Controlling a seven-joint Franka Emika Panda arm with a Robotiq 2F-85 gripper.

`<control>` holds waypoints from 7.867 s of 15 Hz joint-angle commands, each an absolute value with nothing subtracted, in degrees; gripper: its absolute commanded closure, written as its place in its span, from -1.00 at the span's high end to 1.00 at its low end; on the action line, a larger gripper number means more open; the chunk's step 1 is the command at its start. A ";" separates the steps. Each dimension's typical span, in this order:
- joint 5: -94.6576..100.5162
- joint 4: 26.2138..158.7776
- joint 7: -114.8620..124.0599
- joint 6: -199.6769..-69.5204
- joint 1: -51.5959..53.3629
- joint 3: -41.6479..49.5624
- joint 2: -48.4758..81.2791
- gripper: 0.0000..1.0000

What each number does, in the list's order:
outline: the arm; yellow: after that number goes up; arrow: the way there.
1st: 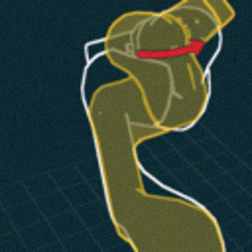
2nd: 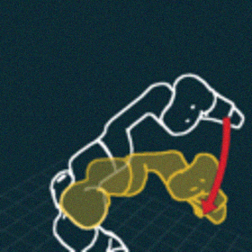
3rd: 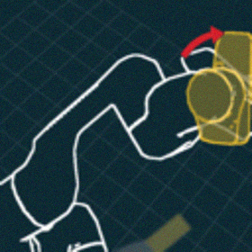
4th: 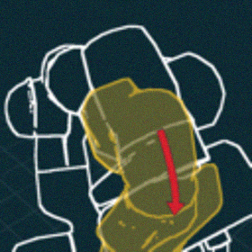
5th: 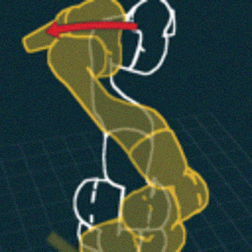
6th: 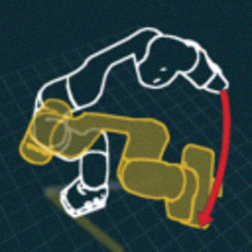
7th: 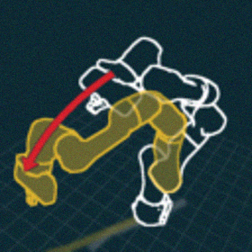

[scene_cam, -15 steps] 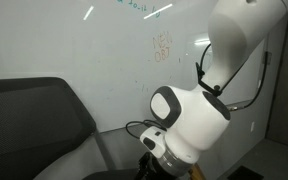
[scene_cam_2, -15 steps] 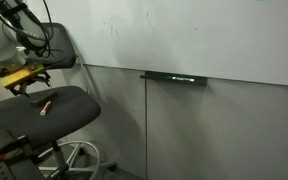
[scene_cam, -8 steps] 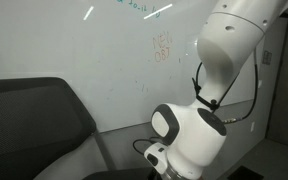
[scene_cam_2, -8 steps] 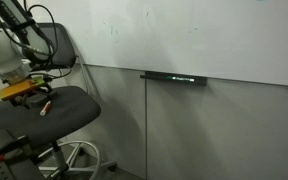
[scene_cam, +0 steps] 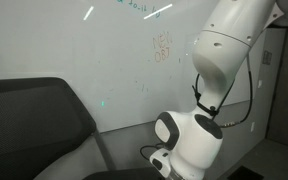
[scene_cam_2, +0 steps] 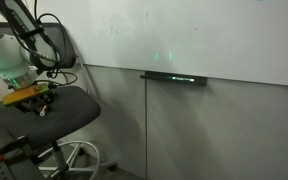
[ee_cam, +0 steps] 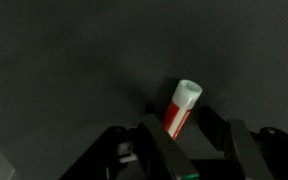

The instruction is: Use the marker on the chair to write on the board

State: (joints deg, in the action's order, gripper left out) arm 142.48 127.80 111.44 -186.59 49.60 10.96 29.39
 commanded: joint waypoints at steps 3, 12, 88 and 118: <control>142.49 127.74 111.44 -187.06 48.45 9.95 29.41 -0.41; 142.49 127.66 111.43 -187.16 48.25 9.93 29.43 -0.45; 78.28 124.60 32.33 -122.10 128.85 90.88 16.56 -0.89; 75.09 109.91 24.22 -122.35 110.93 79.82 17.97 -0.89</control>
State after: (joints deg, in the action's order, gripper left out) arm 77.12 112.79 26.68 -120.92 114.50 82.26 16.79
